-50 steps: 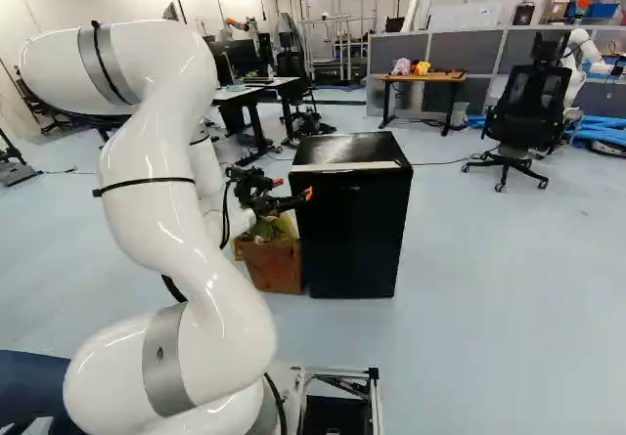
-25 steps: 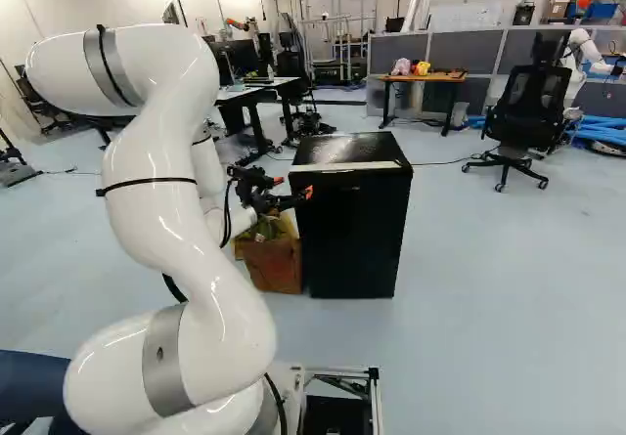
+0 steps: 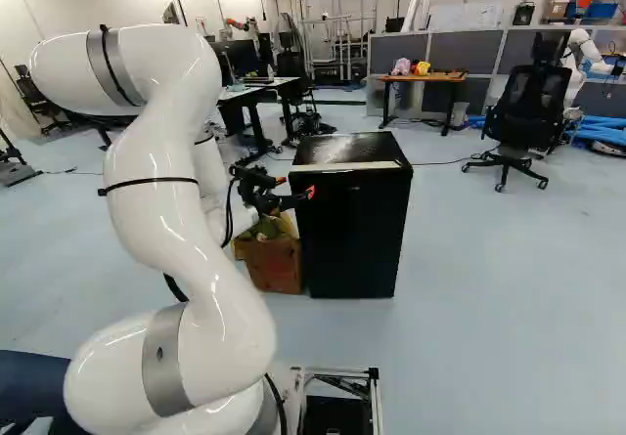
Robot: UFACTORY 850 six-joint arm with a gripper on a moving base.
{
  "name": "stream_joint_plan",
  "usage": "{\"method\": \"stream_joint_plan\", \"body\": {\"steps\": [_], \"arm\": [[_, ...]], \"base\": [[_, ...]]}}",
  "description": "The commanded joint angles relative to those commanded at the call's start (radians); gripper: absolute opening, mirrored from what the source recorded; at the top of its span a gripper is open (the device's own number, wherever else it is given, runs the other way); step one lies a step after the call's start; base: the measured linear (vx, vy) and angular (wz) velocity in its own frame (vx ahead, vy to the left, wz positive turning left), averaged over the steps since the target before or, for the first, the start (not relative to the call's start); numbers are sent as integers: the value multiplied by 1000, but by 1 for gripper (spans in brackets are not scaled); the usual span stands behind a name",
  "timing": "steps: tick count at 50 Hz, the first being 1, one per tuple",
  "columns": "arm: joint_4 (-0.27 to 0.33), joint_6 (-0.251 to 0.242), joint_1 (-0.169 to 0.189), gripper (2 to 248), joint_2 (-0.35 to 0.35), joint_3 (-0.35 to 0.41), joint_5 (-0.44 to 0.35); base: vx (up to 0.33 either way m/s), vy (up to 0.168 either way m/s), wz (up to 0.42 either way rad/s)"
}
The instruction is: Grab a drink from the fridge
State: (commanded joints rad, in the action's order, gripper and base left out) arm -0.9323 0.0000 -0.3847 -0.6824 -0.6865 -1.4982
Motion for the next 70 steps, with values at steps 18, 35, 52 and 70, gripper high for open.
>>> {"method": "stream_joint_plan", "body": {"steps": [18,35,52,70], "arm": [[0,0,11,247,0,-1,0],[0,0,23,247,-1,-2,0],[0,0,34,247,-2,-3,0],[-26,0,35,247,-2,-3,0]], "base": [[0,0,0],[0,0,0],[0,0,0],[0,0,0]]}}
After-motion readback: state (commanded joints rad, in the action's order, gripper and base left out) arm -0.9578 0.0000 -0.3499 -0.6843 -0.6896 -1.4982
